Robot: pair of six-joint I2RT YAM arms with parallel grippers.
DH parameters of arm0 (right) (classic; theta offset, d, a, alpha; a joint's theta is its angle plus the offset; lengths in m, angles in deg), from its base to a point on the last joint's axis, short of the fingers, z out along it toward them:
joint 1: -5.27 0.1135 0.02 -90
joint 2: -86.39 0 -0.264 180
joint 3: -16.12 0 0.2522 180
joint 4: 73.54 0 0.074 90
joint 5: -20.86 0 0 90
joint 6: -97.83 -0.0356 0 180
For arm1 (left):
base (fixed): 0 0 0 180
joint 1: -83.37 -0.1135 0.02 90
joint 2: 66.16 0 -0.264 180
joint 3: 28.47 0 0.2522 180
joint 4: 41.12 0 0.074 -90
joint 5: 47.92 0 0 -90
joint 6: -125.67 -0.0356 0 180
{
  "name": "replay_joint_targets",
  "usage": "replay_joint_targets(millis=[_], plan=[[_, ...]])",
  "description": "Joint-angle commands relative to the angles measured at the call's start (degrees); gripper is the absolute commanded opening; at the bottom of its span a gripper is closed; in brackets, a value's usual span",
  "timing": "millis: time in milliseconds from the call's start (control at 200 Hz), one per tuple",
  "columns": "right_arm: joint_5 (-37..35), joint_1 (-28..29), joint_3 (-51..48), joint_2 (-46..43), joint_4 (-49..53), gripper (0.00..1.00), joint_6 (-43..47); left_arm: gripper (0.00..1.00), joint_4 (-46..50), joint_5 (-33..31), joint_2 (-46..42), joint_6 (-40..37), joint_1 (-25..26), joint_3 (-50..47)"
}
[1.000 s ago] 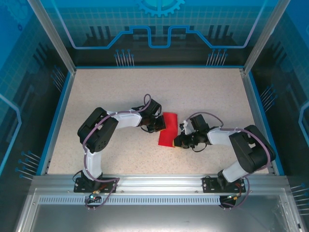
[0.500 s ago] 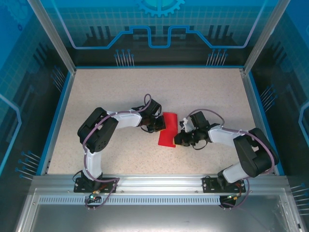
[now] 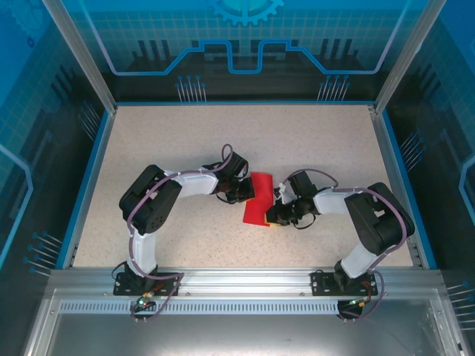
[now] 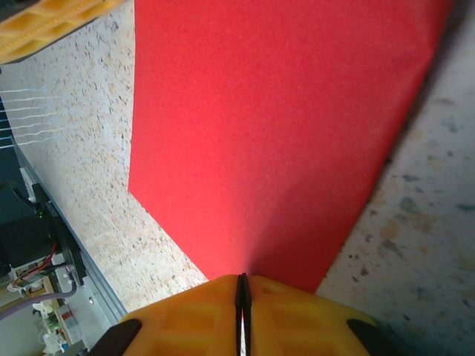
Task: Fold a paper plane with a square sheet of paper (pick it up from the middle)
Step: Fold the square sheet of paper in half at the center of the table.
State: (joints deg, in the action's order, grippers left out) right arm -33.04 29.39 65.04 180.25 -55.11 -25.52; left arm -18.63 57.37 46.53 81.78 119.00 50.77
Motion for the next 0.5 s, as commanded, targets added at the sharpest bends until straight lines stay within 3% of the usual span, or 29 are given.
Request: replay_joint_targets(millis=[0, 160, 495], plan=[[0.9, -1.6, 0.6, -1.8, 4.0, 0.11, 0.0, 0.00, 7.2, -4.0, 4.8, -1.9, 0.7, -1.6], [0.5, -5.4, 6.1, -3.6, 3.3, 0.12, -1.9, 0.00, 7.6, -4.3, 4.7, -2.0, 0.7, -1.4], [-1.4, -7.7, 13.1, 3.5, 3.6, 0.11, -0.6, 0.00, 8.1, -4.0, 5.2, -2.4, 0.7, -0.8]])
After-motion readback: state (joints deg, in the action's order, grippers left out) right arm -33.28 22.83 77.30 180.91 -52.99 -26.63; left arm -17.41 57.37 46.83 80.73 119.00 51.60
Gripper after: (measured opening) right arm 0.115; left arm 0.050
